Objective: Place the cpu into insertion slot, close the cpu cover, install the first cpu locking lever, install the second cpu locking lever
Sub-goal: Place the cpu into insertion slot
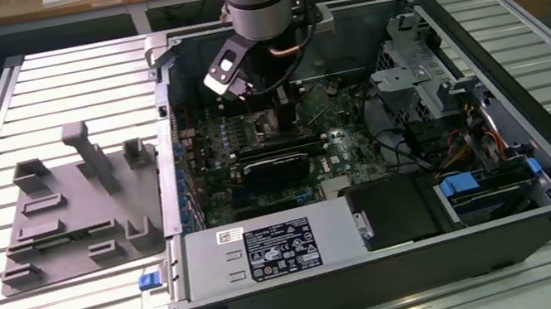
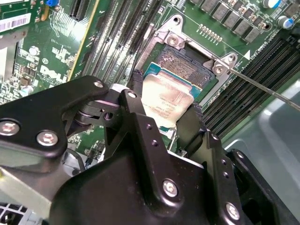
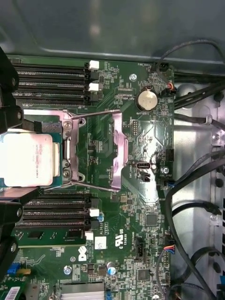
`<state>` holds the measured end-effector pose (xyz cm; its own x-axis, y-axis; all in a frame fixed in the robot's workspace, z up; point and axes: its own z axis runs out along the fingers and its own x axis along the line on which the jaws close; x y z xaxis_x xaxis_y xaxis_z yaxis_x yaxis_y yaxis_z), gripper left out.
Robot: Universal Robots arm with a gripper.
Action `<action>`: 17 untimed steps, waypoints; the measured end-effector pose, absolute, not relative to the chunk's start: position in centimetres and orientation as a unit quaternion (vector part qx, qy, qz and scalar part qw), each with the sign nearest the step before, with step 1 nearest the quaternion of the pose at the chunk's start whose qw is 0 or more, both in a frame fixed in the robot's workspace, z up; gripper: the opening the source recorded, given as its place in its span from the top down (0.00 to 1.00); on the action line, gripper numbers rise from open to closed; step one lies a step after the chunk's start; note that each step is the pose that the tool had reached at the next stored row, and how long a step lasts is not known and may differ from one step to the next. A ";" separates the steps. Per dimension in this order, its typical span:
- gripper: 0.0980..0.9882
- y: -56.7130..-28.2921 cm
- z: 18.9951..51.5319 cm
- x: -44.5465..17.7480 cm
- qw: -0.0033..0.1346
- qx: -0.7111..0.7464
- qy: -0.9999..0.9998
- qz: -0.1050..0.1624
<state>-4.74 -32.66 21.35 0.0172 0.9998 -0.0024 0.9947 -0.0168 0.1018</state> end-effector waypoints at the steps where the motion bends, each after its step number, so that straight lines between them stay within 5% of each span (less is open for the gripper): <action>1: 0.51 -32.6 21.3 -4.7 0.037 0.714 0.698 0.035; 17: 0.51 -32.1 20.1 -5.3 0.038 0.721 0.691 0.034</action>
